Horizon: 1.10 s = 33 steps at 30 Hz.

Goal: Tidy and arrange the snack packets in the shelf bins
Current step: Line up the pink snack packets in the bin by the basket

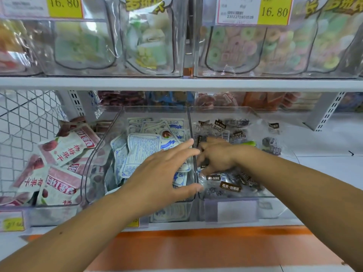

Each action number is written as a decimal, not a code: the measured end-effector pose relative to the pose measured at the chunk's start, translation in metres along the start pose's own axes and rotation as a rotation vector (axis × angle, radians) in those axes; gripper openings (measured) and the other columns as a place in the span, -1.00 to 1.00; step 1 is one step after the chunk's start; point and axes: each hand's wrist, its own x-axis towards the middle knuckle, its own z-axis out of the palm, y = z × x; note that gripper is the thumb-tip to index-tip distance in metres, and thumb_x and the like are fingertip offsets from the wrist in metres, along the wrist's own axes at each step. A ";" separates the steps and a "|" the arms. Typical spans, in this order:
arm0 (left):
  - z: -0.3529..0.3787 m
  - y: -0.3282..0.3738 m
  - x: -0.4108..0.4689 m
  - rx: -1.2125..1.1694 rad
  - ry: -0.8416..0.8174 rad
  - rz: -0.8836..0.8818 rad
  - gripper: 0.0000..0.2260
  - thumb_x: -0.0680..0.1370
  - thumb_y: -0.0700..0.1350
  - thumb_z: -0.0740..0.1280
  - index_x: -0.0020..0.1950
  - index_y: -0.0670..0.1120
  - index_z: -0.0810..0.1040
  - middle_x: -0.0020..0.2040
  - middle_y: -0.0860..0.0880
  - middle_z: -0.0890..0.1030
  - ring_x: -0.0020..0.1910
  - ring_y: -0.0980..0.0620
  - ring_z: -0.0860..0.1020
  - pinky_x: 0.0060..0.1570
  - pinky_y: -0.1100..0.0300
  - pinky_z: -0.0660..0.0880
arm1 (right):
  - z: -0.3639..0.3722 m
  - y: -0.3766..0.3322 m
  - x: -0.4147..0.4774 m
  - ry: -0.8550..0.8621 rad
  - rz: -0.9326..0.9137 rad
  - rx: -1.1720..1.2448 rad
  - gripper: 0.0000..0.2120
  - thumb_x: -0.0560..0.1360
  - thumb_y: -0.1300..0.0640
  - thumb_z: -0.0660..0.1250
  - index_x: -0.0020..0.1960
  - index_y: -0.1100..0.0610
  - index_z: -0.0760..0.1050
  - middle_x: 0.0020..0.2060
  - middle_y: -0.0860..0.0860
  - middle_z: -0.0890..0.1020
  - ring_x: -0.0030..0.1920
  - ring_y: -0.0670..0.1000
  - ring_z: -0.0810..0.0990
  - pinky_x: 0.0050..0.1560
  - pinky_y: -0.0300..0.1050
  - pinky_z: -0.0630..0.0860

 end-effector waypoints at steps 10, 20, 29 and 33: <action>0.000 0.002 -0.002 0.001 0.002 -0.006 -0.35 0.44 0.40 0.18 0.47 0.37 0.01 0.47 0.46 -0.16 0.45 0.33 0.04 0.40 0.22 0.08 | -0.002 -0.006 0.003 -0.145 0.070 -0.123 -0.26 0.36 -0.39 0.32 0.47 -0.18 0.25 0.43 -0.02 0.20 0.42 0.13 0.07 0.41 0.12 0.17; 0.000 0.003 -0.001 -0.005 -0.004 -0.024 -0.37 0.45 0.40 0.16 0.46 0.39 0.00 0.47 0.47 -0.17 0.43 0.35 0.01 0.39 0.25 0.05 | 0.020 -0.001 0.001 0.229 -0.040 0.019 -0.71 0.44 -0.11 0.41 0.14 -0.15 0.58 0.00 -0.10 0.40 0.17 0.02 0.28 0.12 -0.14 0.18; -0.001 0.003 -0.003 -0.001 -0.009 -0.028 -0.36 0.45 0.40 0.17 0.47 0.37 0.00 0.47 0.46 -0.17 0.47 0.31 0.02 0.44 0.21 0.04 | 0.019 0.000 0.006 0.247 -0.008 0.116 -0.89 0.49 0.04 0.36 -0.08 0.00 0.65 -0.08 -0.11 0.62 0.05 -0.05 0.40 0.18 -0.08 0.31; -0.001 0.004 -0.003 -0.008 -0.013 -0.033 -0.37 0.45 0.39 0.18 0.46 0.39 -0.01 0.46 0.48 -0.18 0.45 0.33 0.02 0.42 0.23 0.05 | 0.021 0.001 0.005 0.315 0.031 0.181 -0.91 0.51 0.09 0.31 -0.11 0.08 0.56 -0.13 -0.03 0.56 0.00 -0.01 0.42 0.06 -0.10 0.35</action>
